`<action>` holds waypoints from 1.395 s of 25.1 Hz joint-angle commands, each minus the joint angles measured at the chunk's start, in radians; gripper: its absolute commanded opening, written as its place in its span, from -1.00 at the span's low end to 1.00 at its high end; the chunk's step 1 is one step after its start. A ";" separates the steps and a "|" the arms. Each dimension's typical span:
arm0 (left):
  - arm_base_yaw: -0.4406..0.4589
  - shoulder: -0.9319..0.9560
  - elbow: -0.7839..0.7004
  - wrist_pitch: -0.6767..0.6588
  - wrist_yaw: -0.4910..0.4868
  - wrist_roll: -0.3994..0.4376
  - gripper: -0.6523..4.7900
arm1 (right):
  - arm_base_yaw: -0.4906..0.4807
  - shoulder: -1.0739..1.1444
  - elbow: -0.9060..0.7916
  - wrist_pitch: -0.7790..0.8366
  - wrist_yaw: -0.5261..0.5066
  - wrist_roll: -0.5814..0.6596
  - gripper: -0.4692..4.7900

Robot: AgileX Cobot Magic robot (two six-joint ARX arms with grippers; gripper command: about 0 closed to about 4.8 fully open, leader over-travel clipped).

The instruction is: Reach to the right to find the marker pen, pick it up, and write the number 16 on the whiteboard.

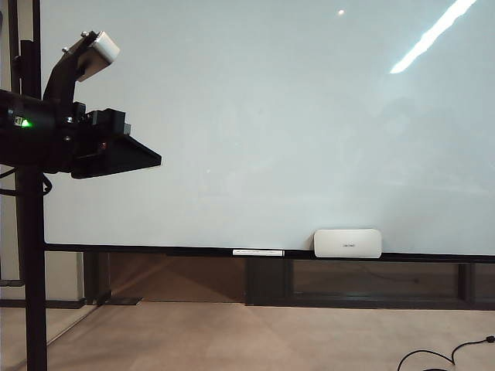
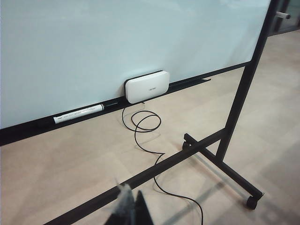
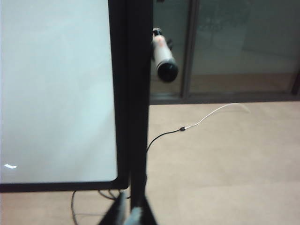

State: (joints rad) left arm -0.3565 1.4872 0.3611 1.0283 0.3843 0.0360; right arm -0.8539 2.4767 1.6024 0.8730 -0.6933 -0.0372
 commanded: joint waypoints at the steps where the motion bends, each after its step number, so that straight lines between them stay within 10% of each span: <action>1: 0.000 -0.003 0.006 0.006 -0.006 -0.010 -0.77 | 0.000 -0.006 0.043 -0.006 0.036 0.005 -0.83; 24: 0.000 -0.003 0.006 0.005 -0.046 -0.007 -0.77 | 0.002 0.099 0.298 -0.192 -0.002 -0.098 -0.82; 35: 0.001 -0.003 0.006 -0.006 -0.060 -0.001 -0.77 | 0.010 0.105 0.299 -0.157 0.003 -0.122 -0.25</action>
State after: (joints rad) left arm -0.3565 1.4872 0.3645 1.0248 0.3283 0.0292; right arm -0.8459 2.5862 1.8957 0.6903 -0.6926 -0.1459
